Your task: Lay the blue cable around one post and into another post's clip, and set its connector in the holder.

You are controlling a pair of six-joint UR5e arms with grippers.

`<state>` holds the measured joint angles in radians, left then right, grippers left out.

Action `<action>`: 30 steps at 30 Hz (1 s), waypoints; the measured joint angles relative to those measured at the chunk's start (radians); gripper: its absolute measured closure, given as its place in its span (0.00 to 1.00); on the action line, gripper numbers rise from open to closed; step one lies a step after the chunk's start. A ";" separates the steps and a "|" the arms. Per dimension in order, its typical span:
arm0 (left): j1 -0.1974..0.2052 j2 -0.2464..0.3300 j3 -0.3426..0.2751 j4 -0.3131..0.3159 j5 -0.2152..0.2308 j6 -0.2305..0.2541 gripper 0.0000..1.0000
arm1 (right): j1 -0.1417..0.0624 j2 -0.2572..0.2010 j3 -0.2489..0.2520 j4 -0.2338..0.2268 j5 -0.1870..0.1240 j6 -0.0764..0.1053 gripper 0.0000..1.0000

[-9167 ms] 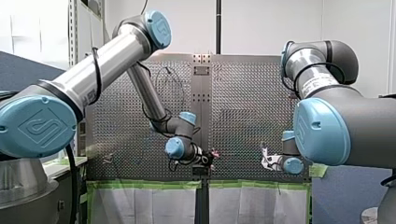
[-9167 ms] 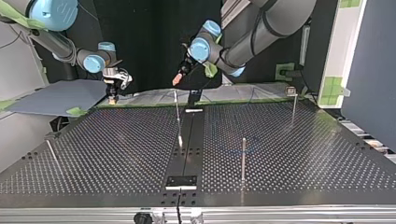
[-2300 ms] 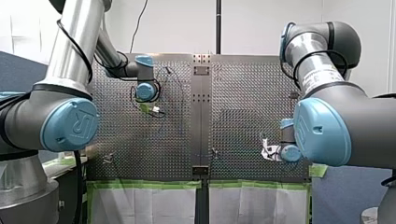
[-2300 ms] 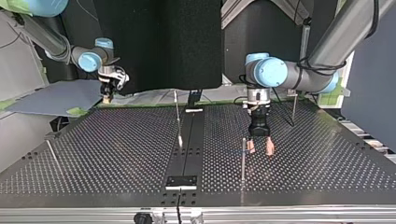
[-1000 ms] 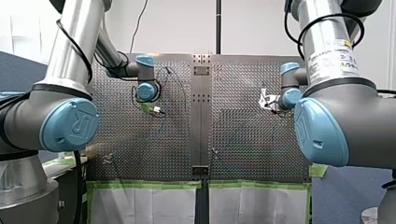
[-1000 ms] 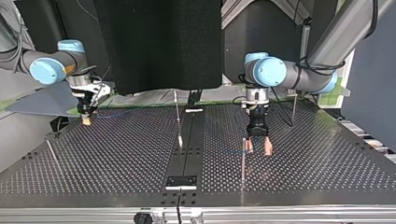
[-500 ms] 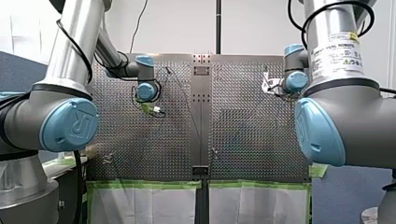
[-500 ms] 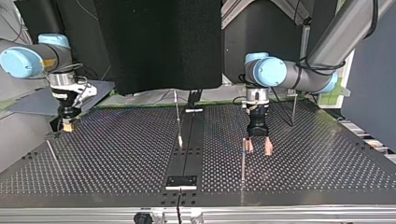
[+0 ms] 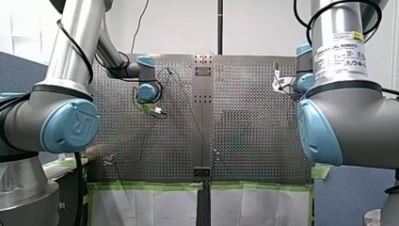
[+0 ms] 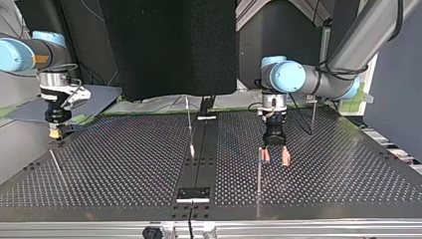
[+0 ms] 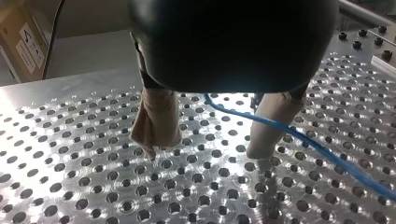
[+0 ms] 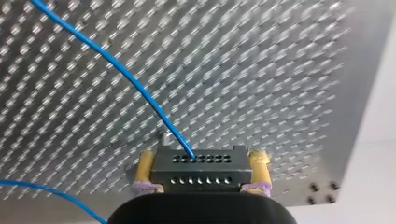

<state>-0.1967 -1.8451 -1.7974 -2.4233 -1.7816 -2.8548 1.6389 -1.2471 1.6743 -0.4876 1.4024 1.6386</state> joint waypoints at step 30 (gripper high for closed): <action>-0.003 0.000 0.000 0.000 0.013 -0.006 0.00 | -0.110 0.066 -0.087 0.091 -0.197 -0.074 0.81</action>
<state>-0.1995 -1.8449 -1.7972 -2.4229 -1.7682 -2.8612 1.5286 -1.1811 1.5869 -0.3961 1.2053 1.5650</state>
